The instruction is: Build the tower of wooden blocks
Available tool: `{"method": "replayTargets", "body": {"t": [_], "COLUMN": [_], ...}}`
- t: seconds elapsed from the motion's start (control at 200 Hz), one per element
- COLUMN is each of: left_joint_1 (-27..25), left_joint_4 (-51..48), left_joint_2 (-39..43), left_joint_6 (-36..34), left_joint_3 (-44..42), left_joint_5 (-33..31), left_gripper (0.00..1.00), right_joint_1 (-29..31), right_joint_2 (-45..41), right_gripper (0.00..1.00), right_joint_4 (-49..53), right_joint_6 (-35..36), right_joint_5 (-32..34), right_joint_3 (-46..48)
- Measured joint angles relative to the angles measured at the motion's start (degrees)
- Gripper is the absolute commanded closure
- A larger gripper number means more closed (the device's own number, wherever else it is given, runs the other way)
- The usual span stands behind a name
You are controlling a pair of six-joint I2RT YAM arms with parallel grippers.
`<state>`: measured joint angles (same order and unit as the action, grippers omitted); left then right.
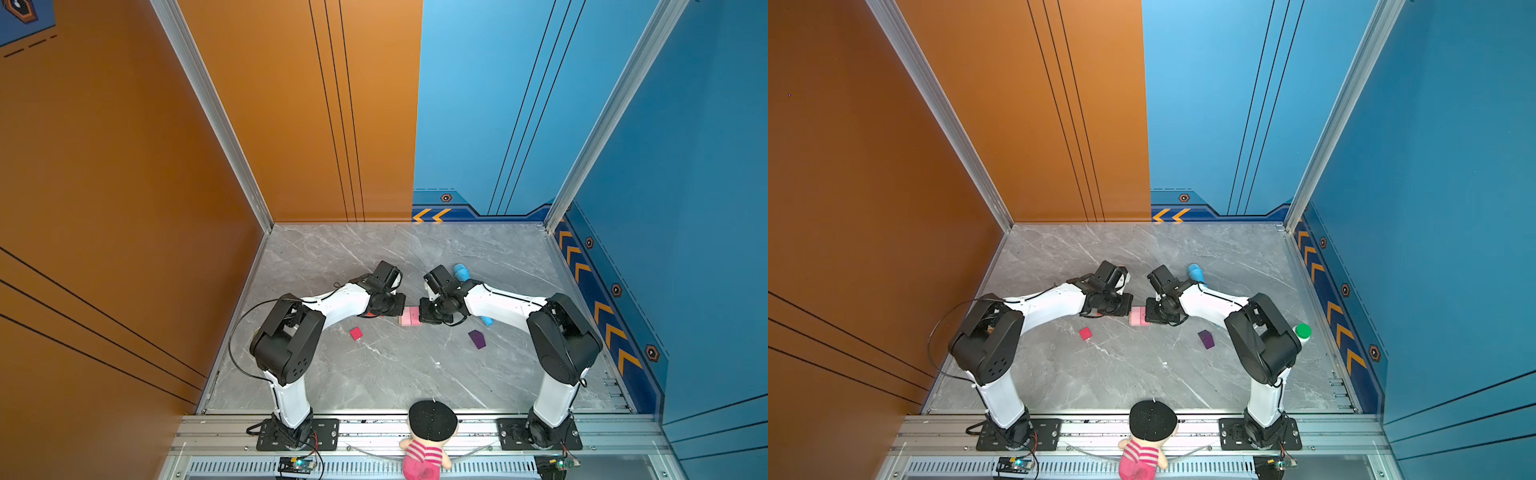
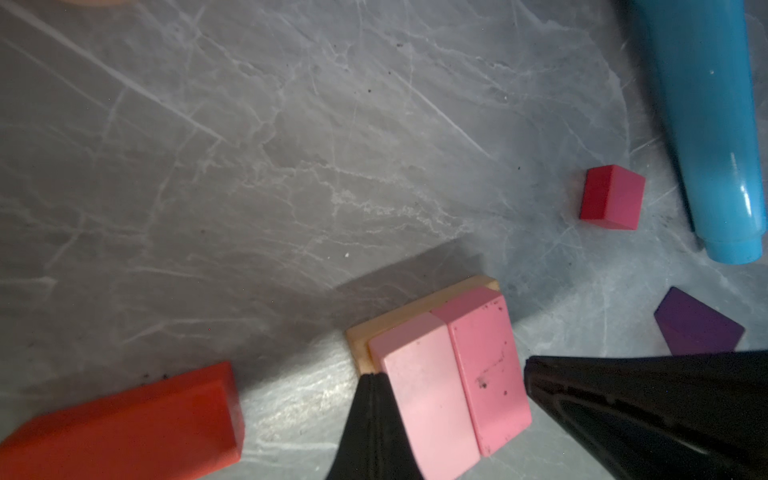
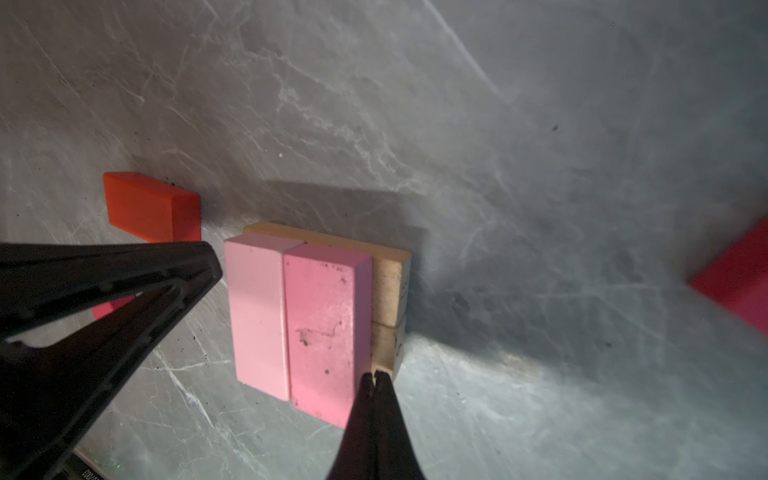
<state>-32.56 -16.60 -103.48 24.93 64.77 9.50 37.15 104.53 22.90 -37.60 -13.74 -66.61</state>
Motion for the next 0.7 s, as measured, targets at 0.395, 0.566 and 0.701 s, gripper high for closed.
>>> {"method": "replayTargets", "body": {"t": [0.395,0.566,0.701], "left_joint_1": [0.0,0.0,0.0], "left_joint_4": [0.0,0.0,0.0], "left_joint_2": [0.0,0.0,0.0], "left_joint_6": [0.0,0.0,0.0], "left_joint_3": [0.0,0.0,0.0], "left_joint_5": [0.0,0.0,0.0], "left_gripper": [1.00,1.00,1.00], "right_joint_1": [0.0,0.2,0.3], "right_joint_2": [0.0,0.0,0.0], "right_gripper": [1.00,1.00,1.00], "right_joint_4": [0.0,-0.1,-0.1], "right_joint_6": [-0.2,-0.3,-0.4], "right_joint_5": [0.0,0.0,0.0], "right_joint_3": [0.0,0.2,0.6]}}
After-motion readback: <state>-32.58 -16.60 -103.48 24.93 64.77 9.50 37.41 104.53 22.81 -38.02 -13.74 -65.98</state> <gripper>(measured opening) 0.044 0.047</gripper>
